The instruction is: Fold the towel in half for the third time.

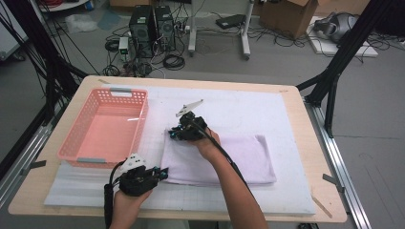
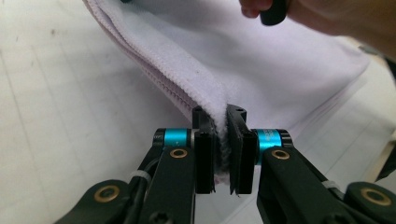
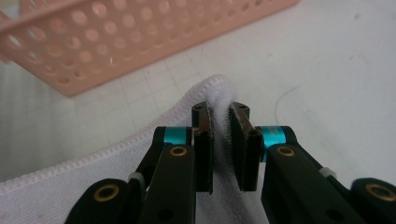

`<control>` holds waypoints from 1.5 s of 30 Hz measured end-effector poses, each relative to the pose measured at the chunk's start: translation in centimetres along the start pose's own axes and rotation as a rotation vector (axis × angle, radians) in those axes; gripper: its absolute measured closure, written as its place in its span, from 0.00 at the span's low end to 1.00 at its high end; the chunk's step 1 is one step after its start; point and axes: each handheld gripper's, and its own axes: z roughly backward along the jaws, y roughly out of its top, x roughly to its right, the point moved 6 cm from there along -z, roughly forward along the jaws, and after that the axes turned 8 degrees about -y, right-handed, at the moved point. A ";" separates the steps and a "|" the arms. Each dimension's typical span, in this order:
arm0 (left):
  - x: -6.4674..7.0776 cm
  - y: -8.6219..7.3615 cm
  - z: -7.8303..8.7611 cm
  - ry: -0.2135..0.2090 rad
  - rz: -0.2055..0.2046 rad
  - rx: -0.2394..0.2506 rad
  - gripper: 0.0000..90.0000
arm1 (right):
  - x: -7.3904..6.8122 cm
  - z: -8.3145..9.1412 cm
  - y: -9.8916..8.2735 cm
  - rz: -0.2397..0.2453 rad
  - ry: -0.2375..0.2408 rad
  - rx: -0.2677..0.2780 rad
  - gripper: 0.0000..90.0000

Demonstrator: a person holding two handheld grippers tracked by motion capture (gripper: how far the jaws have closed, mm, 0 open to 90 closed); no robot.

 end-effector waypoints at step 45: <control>11.8 6.9 -16.2 -0.235 -0.130 -0.073 0.56 | 11.4 15.7 -11.1 -0.174 -0.228 0.155 0.90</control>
